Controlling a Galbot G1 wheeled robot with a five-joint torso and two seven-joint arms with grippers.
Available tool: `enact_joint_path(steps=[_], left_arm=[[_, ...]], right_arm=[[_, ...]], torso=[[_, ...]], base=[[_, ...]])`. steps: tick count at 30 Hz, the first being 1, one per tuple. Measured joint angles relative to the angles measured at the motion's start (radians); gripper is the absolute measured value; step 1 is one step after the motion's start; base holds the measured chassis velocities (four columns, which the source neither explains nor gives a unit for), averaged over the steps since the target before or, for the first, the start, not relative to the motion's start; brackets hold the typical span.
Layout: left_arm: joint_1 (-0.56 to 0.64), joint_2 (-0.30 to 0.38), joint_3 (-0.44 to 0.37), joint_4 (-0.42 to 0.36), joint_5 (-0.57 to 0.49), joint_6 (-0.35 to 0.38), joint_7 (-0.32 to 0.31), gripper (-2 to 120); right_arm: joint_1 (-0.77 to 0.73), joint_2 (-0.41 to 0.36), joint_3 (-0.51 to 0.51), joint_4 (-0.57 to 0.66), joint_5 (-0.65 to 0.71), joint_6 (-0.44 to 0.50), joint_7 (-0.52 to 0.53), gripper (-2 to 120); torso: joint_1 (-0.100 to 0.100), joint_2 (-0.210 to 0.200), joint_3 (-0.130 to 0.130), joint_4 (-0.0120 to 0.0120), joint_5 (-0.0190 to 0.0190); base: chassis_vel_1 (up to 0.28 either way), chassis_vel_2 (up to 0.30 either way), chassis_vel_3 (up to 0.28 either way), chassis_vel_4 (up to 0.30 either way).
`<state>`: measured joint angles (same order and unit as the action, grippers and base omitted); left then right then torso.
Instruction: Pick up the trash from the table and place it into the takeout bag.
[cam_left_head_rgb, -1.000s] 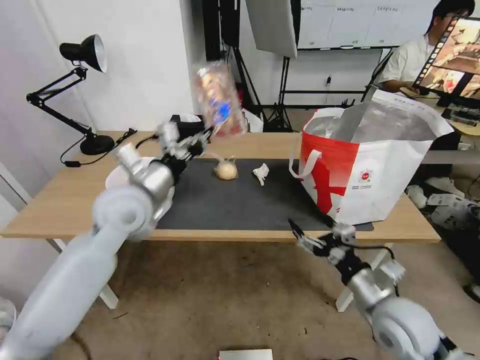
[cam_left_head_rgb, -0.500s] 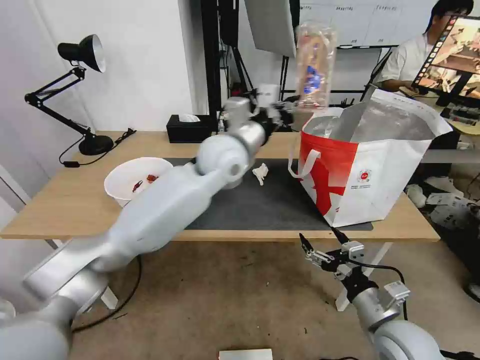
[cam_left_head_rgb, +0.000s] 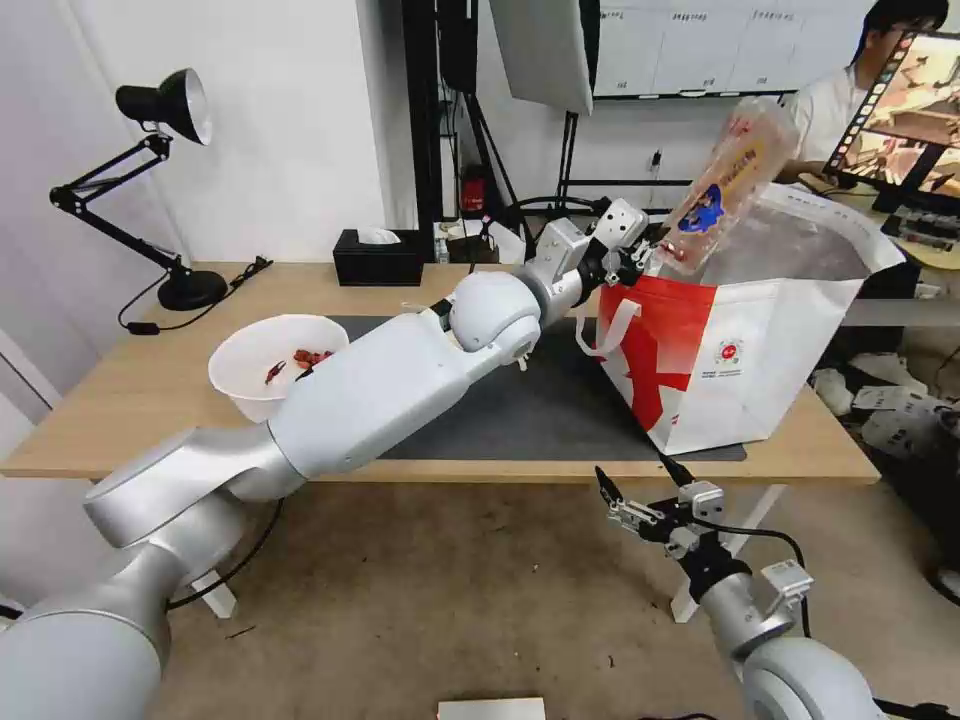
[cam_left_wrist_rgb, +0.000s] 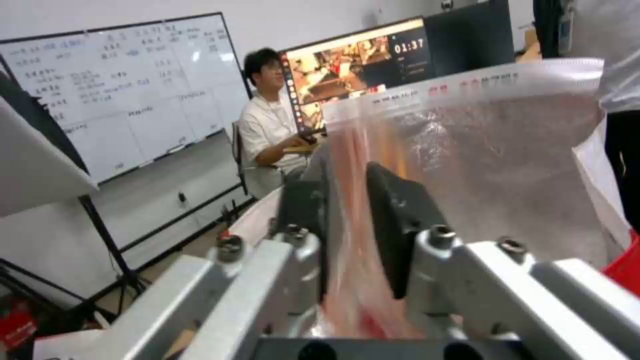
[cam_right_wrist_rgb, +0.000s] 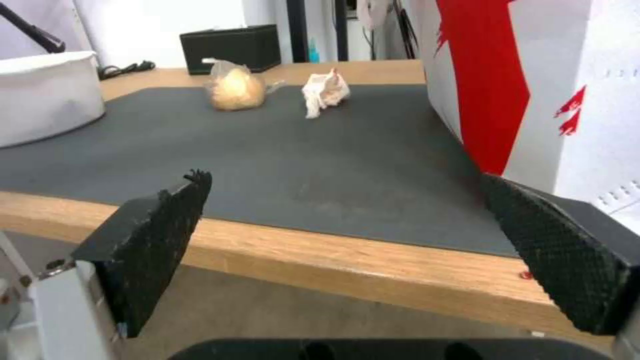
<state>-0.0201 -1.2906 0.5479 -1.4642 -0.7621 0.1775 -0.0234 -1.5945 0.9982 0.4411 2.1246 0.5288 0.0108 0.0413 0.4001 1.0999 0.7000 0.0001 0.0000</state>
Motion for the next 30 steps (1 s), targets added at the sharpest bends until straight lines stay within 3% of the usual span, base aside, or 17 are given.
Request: enact_joint_path(steps=[3,7,10,11,14,15,18,19,22,23,26,27,30], left_arm=[[0.008,0.015,-0.018,-0.025,-0.017,-0.011,-0.017,40],[0.027,0.03,-0.039,-0.063,-0.048,-0.01,-0.048,50],[0.113,0.104,-0.1,-0.158,-0.067,0.015,-0.083,65],[0.113,0.104,-0.1,-0.158,-0.067,0.015,-0.083,65],[0.257,0.225,-0.199,-0.284,-0.065,0.02,-0.109,79],[0.257,0.225,-0.199,-0.284,-0.065,0.02,-0.109,79],[0.483,0.35,-0.35,-0.414,-0.012,0.014,-0.116,93],[0.483,0.35,-0.35,-0.414,-0.012,0.014,-0.116,93],[0.753,0.427,-0.549,-0.518,0.067,-0.006,-0.106,99],[0.753,0.427,-0.549,-0.518,0.067,-0.006,-0.106,99],[0.998,0.451,-0.699,-0.59,0.176,-0.046,-0.101,100],[0.998,0.451,-0.699,-0.59,0.176,-0.046,-0.101,100],[1.225,0.388,-0.85,-0.64,0.278,-0.079,-0.105,100]], right_arm=[[-0.004,0.008,-0.001,0.003,-0.002,-0.001,0.001,100],[-0.021,0.021,0.014,0.021,-0.005,-0.002,0.004,100],[-0.046,0.046,0.045,0.057,-0.005,-0.003,0.018,100],[-0.046,0.046,0.045,0.057,-0.005,-0.003,0.018,100],[-0.03,0.042,0.04,0.062,-0.002,-0.005,0.024,100],[-0.03,0.042,0.04,0.062,-0.002,-0.005,0.024,100],[-0.027,0.033,0.033,0.063,0.001,-0.003,0.026,100],[-0.027,0.033,0.033,0.063,0.001,-0.003,0.026,100],[-0.016,0.021,0.024,0.063,0.004,0.002,0.026,100],[-0.016,0.021,0.024,0.063,0.004,0.002,0.026,100],[-0.012,0.018,0.023,0.062,0.009,0.006,0.027,100],[-0.012,0.018,0.023,0.062,0.009,0.006,0.027,100],[-0.013,0.023,0.028,0.063,0.019,0.015,0.027,100]], torso=[[0.0,0.0,0.0,0.0002,0.0],[0.0,0.0,0.0,-0.0003,0.0],[0.0,0.0,0.0,-0.001,-0.0002],[0.0,0.0,0.0,-0.001,-0.0002],[0.0,0.0,0.0,0.0004,-0.0004],[0.0,0.0,0.0,0.0004,-0.0004],[0.0,0.0,0.0,0.0003,-0.0007],[0.0,0.0,0.0,0.0003,-0.0007],[0.0,0.0,0.0,0.0,-0.0007],[0.0,0.0,0.0,0.0,-0.0007],[0.0,0.0,0.0,0.0003,-0.0005],[0.0,0.0,0.0,0.0003,-0.0005],[0.0,0.0,0.0,-0.0005,-0.0002]], base=[[0.0,0.0,0.0,0.0],[0.0,0.0,0.0,0.0],[0.0,0.0,0.0,0.0],[0.0,0.0,0.0,0.0],[0.0,0.0,0.0,0.0],[0.0,0.0,0.0,0.0],[0.0,0.0,0.0,0.0],[0.0,0.0,0.0,0.0],[0.0,0.0,0.0,0.0],[0.0,0.0,0.0,0.0],[0.0,0.0,0.0,0.0],[0.0,0.0,0.0,0.0],[0.0,0.0,0.0,0.0]])
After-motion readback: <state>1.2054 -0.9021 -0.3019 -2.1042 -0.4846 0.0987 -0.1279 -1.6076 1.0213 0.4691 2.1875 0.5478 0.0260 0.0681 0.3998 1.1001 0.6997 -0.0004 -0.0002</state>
